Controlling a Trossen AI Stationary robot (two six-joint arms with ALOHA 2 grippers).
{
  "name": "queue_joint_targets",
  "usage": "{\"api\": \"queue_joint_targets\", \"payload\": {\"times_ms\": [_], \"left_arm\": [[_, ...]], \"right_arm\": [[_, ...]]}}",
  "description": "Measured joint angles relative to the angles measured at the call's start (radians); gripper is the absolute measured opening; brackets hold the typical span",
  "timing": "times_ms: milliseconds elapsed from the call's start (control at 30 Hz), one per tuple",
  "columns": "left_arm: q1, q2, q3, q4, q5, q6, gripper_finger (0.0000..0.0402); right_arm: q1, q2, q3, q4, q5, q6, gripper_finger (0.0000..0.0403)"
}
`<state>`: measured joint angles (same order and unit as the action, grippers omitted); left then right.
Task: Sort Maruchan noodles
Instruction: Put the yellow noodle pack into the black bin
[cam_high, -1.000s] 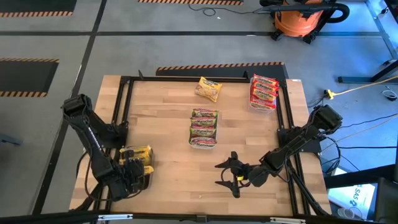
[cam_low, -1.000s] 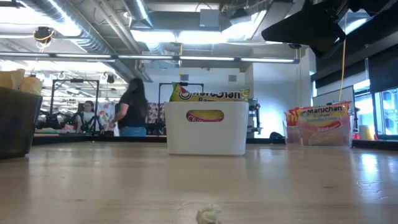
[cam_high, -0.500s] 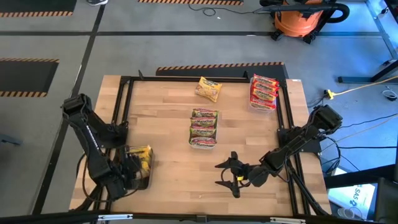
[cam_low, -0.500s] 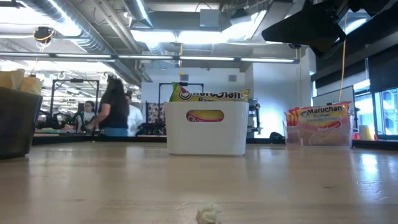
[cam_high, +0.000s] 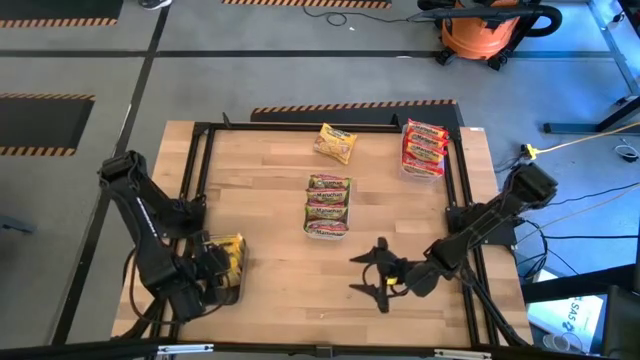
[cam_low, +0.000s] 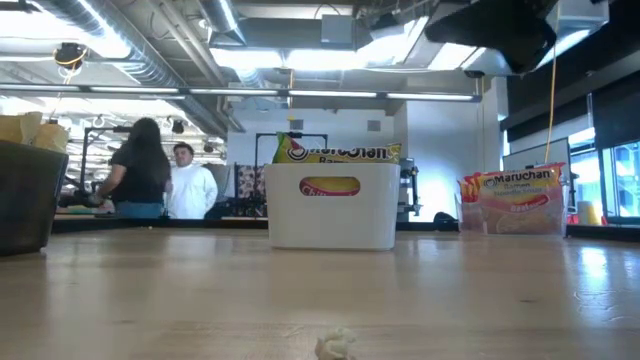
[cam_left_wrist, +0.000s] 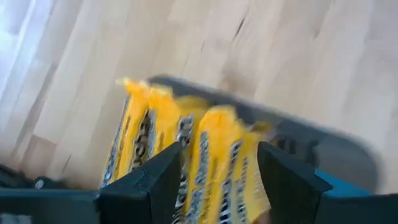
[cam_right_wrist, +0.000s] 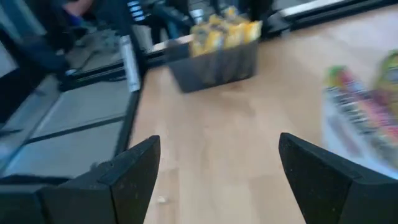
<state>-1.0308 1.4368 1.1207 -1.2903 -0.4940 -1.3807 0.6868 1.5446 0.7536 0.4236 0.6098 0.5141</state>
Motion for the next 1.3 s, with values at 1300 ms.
{"api": "queue_joint_targets", "payload": {"times_ms": [1300], "left_arm": [[0.57,0.001,-0.231,1.017,-0.061,0.924,0.0202]], "right_arm": [[-1.35,0.058,0.007,-0.172,-0.707,-0.494,0.0142]]}}
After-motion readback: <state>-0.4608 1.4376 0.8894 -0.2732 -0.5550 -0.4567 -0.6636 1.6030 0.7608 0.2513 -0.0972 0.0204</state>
